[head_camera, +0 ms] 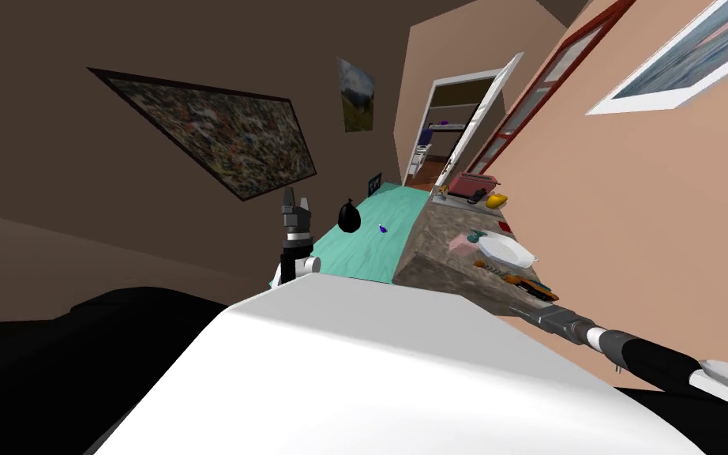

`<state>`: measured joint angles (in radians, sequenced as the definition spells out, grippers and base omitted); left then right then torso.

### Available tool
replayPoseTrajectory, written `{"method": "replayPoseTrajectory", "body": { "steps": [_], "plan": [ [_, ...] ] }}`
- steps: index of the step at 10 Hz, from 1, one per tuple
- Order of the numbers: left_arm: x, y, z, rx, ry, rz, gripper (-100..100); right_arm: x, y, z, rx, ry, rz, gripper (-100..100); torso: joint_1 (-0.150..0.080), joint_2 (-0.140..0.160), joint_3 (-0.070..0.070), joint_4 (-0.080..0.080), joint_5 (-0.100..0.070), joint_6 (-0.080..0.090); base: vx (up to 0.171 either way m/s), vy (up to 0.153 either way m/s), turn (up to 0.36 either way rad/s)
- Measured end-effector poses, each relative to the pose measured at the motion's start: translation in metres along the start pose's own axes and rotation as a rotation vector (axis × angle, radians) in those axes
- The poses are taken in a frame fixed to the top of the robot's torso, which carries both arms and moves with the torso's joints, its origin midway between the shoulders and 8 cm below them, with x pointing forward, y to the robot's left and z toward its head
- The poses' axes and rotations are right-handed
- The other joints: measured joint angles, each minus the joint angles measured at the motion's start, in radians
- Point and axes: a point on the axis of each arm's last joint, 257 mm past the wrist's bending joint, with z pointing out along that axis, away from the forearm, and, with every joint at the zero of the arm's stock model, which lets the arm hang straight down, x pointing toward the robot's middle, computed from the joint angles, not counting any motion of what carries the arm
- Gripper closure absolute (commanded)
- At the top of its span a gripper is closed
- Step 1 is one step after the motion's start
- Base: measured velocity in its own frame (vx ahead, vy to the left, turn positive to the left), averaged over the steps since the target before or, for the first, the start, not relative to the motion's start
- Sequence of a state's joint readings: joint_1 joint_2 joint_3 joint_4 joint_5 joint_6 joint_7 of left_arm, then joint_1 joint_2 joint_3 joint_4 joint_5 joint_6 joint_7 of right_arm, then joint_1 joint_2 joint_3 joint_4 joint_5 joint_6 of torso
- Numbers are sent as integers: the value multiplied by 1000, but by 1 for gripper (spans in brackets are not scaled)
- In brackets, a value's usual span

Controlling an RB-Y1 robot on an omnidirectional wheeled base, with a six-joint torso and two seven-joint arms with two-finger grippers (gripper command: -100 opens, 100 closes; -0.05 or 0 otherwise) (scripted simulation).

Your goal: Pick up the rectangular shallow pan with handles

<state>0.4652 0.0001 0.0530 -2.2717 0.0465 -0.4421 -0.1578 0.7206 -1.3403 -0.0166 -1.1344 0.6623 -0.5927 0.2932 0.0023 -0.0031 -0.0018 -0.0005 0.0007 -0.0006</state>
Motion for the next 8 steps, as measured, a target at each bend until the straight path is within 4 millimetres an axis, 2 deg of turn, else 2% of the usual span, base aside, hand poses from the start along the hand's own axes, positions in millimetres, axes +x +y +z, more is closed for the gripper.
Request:
{"method": "replayPoseTrajectory", "body": {
  "steps": [4, 8],
  "plan": [
    [0, 0, 0, 0, 0, 0, 0, 35, -29, -17, 40, 121, -104, -100, -5, -1, 0, 0, -1, 0, 67, -36, 298],
    [0, 0, 0, 0, 0, 0, 0, 68, -40, -32, 57, 227, -190, -100, -9, 2, 1, 0, -2, 1, 35, -98, 265]
  ]
}}
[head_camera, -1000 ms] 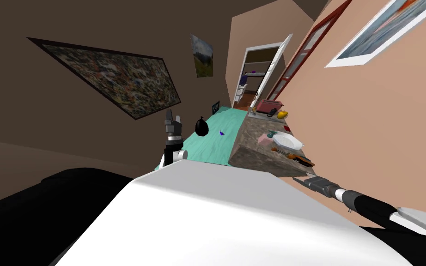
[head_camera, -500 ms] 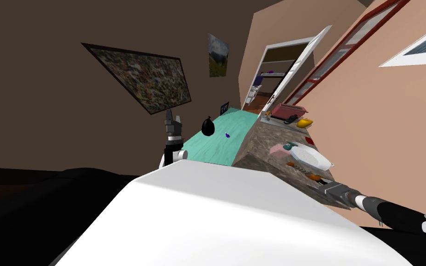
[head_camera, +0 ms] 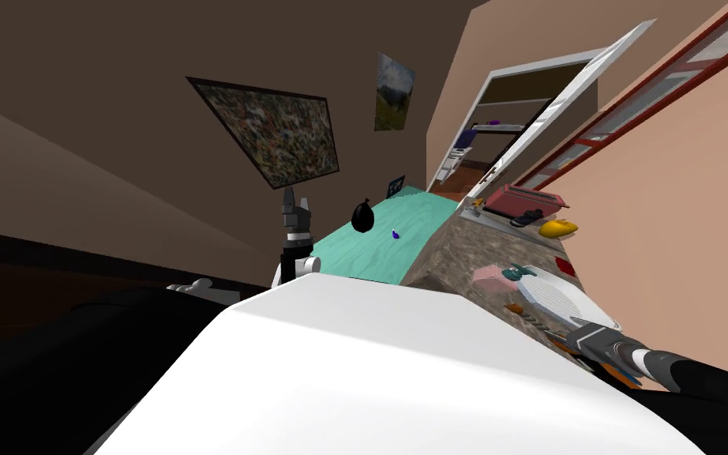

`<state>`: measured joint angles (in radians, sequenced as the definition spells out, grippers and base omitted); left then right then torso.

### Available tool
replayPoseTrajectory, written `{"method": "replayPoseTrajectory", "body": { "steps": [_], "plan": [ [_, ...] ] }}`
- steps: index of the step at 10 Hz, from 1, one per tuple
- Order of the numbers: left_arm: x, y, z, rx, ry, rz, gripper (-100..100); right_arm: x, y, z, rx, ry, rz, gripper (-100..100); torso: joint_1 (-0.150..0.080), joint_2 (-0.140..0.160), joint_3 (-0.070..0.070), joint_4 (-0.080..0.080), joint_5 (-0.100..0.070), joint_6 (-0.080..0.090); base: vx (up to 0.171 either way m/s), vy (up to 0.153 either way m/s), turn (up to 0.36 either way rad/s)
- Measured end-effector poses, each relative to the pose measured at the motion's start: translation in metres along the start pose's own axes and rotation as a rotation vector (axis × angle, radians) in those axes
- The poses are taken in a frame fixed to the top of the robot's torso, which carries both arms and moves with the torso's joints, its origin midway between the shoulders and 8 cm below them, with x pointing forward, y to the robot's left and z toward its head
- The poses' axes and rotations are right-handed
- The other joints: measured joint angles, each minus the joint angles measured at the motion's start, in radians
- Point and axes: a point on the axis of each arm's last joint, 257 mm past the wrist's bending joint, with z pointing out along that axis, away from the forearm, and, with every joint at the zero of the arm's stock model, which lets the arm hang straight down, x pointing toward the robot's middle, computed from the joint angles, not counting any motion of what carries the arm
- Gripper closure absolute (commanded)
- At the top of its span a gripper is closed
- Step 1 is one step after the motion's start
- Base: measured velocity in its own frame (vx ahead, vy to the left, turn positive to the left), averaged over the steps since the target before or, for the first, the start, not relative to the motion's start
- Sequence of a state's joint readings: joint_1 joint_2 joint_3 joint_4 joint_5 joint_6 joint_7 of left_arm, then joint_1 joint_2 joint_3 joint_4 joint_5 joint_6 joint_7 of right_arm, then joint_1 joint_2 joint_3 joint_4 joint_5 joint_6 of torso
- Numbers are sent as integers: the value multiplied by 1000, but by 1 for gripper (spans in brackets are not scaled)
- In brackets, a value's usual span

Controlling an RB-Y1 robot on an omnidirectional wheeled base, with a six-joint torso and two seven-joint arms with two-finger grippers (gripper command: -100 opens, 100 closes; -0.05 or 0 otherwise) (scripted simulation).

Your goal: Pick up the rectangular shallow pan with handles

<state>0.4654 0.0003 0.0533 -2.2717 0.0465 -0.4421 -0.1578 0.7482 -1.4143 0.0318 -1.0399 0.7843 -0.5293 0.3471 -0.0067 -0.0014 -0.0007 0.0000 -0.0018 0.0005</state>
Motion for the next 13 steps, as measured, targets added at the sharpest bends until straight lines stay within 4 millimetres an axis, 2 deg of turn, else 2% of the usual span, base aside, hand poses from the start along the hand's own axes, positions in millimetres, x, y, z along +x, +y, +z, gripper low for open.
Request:
{"method": "replayPoseTrajectory", "body": {
  "steps": [2, 3, 4, 13],
  "plan": [
    [0, 0, 0, 0, 0, 0, 0, 20, 0, -5, 0, 61, -57, -100, -3, -1, -1, 0, -1, -2, 14, -81, 188],
    [0, 0, 0, 0, 0, 0, 0, 21, -1, -5, 3, 64, -60, 0, 0, 0, 0, 0, 0, 0, 2, -10, -9],
    [0, 0, 0, 0, 0, 0, 0, 21, -1, -5, 3, 63, -60, -100, 3, 0, 0, 0, 1, 0, 61, -14, -77],
    [0, 0, 0, 0, 0, 0, 0, 42, 19, 0, 1, 42, -107, -100, 4, -5, -3, -1, 1, 0, 80, 0, -56]
  ]
}}
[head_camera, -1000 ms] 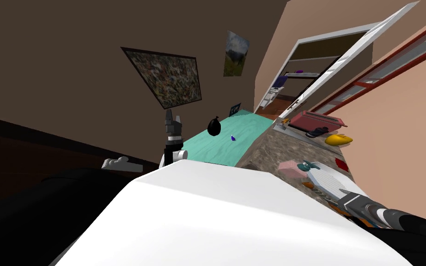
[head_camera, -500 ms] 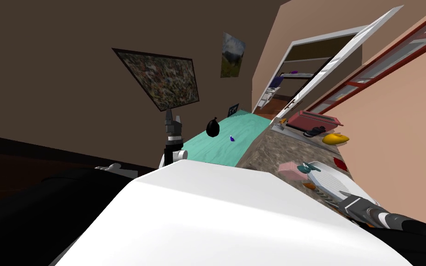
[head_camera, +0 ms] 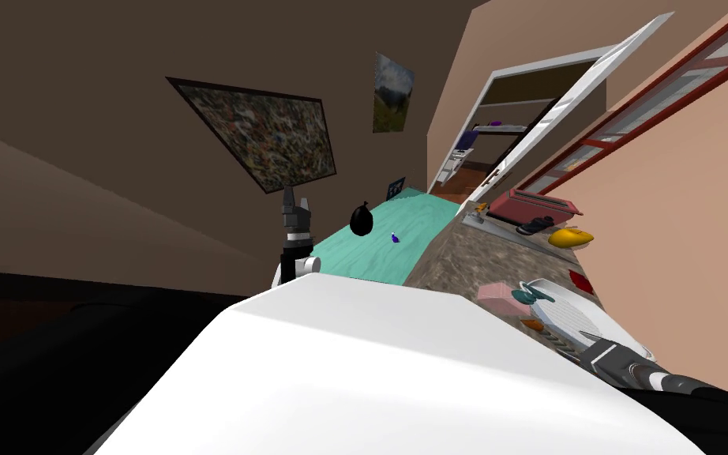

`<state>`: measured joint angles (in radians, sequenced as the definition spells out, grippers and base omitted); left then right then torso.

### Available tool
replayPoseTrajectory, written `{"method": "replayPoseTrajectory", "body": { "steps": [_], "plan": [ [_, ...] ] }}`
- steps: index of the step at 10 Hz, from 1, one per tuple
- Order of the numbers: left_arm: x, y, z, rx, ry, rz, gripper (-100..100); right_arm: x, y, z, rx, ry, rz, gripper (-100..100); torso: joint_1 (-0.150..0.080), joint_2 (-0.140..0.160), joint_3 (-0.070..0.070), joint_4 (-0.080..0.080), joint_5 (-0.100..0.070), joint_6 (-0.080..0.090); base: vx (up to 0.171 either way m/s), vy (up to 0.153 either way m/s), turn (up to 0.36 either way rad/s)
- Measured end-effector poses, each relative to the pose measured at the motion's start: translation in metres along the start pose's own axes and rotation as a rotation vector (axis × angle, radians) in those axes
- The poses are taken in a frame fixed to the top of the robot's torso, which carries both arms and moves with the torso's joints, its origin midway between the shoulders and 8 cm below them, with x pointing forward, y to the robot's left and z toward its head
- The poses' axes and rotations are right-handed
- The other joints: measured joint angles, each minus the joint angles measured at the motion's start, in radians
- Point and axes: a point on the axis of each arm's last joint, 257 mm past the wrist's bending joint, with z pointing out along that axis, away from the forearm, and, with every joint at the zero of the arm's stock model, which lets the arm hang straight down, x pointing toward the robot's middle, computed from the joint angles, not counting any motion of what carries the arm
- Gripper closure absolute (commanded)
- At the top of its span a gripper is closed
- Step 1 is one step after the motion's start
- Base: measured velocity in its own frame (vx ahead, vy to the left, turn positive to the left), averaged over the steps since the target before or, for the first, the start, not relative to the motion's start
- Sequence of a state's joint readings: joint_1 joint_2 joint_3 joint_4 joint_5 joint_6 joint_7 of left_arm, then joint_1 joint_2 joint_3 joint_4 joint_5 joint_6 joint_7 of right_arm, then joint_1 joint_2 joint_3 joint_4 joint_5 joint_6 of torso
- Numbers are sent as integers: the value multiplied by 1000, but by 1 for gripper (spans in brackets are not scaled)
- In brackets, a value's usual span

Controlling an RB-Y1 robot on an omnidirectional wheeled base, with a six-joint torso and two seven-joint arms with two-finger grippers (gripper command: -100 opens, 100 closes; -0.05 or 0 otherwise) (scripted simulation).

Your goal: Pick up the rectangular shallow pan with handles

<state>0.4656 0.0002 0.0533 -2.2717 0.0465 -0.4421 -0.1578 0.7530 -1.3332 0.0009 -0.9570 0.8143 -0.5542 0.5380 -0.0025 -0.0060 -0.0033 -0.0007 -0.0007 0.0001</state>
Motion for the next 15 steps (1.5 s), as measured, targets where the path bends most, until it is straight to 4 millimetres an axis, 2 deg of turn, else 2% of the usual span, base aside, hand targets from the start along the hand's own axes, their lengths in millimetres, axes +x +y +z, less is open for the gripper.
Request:
{"method": "replayPoseTrajectory", "body": {
  "steps": [1, 5, 6, 7, 15],
  "plan": [
    [0, 0, 0, 0, 0, 0, 0, 0, 0, 0, -1, -1, -3, 100, 0, 2, 1, 0, 0, 0, 0, 0, 0],
    [0, 0, 0, 0, 0, 0, 0, 0, 1, 0, -2, 0, -3, 100, 1, 5, 3, 1, 1, 0, 0, 0, 0],
    [0, 0, 0, 0, 0, 0, 0, 0, 0, 0, 0, 0, -3, 0, 2, 5, 3, 1, 0, 0, 0, 0, 0],
    [0, 0, 0, 0, 0, 0, 0, 1, 0, 0, 1, 1, -3, 100, 2, 6, 3, 1, 0, 0, -56, 2, 78],
    [0, 0, 0, 0, 0, 0, 0, -15, -19, -5, 0, 18, 36, 100, 7, 13, 7, 2, 1, 1, -85, 2, 61]
  ]
}}
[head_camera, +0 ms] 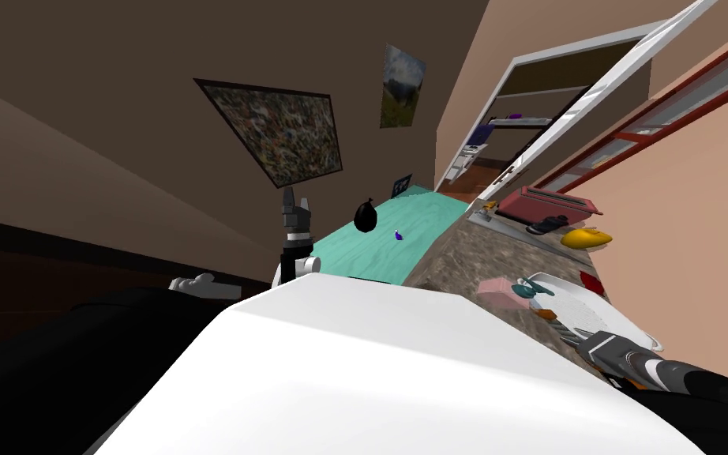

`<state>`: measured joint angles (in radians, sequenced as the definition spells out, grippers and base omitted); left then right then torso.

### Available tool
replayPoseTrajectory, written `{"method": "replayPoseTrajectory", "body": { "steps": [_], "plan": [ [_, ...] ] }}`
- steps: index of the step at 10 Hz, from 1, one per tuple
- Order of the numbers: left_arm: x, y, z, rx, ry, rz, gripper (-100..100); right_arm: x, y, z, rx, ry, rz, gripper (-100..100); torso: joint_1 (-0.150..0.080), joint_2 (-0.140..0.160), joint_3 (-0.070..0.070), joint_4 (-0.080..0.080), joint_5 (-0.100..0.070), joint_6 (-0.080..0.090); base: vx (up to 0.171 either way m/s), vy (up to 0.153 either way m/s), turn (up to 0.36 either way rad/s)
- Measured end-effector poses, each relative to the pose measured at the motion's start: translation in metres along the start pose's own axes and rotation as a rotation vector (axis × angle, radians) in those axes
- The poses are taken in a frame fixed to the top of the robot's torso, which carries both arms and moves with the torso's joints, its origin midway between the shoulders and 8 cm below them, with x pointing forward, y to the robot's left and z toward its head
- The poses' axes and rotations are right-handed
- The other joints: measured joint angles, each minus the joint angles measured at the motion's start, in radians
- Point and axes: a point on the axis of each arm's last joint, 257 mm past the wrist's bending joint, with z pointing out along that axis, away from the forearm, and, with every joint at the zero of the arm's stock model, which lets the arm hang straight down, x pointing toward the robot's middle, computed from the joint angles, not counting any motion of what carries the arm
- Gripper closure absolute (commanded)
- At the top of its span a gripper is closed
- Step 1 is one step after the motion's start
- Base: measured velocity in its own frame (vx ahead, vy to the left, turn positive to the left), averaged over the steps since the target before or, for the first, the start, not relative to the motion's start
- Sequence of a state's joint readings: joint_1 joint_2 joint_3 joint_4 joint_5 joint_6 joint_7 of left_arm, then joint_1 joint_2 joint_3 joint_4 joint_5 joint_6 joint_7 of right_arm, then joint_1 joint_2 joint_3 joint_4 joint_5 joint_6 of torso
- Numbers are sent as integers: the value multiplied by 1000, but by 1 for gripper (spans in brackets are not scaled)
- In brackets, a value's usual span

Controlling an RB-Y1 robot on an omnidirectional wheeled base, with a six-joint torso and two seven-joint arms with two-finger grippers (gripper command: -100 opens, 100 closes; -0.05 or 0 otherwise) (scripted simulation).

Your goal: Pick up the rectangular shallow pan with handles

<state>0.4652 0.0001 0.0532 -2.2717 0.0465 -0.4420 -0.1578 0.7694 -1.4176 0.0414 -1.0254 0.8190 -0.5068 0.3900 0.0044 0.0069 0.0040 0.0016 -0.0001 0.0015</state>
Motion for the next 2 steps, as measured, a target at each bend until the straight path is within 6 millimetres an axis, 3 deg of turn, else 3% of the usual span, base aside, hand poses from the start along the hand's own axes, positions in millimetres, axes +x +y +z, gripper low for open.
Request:
{"method": "replayPoseTrajectory", "body": {
  "steps": [1, 2],
  "plan": [
    [0, 0, 0, 0, 0, 0, 0, -2, -2, -1, 0, 2, 6, 100, 0, 0, 0, 0, 0, 0, -28, -2, 18],
    [0, 0, 0, 0, 0, 0, 0, -3, -3, -1, 2, 2, 8, 0, 0, -2, -1, 0, 0, 1, 0, 0, 0]
  ]
}}
